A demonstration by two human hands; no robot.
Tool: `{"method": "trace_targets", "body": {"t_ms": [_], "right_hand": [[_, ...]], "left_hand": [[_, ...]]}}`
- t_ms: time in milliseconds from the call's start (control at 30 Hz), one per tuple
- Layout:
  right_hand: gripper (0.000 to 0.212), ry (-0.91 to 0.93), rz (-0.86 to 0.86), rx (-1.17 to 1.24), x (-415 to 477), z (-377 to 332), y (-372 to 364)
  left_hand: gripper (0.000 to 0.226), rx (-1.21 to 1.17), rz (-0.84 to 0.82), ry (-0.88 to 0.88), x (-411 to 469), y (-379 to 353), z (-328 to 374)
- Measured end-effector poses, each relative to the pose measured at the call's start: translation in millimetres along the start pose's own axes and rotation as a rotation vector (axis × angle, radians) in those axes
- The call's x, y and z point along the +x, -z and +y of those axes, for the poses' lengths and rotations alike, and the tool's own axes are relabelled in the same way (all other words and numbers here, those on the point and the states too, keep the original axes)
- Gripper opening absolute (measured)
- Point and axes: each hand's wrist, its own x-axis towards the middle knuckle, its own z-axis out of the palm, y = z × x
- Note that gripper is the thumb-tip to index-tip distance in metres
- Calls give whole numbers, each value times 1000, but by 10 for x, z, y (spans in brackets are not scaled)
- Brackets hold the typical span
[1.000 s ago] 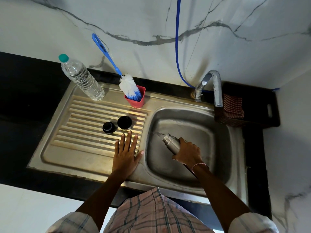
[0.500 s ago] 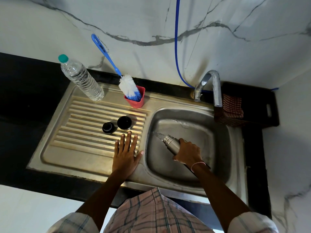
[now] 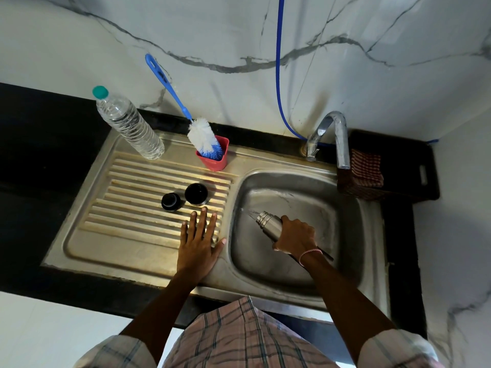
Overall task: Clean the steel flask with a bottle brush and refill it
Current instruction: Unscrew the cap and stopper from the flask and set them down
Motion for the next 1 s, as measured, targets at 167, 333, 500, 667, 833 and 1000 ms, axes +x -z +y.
{"method": "trace_targets", "body": {"t_ms": [167,333,500,667,833,1000], "right_hand": [[75,13,-29,-68,22,-53,47],[68,39,-50,-140,45,-116,65],[67,88,-56,-238,59,-204,66],[68,135,-56,-307,59,-284,130],[68,145,-79,-342,44,-337,182],[69,135,-99,-413,7,-369,211]], "left_hand": [[81,-5,2,-2,6,12,0],[81,-18,-14,13,7,14,-2],[81,-7,-25,19,3,24,3],[81,-8,-26,17,5,20,2],[81,-4,-25,17,4,26,6],[81,-2,-29,18,1,24,0]]}}
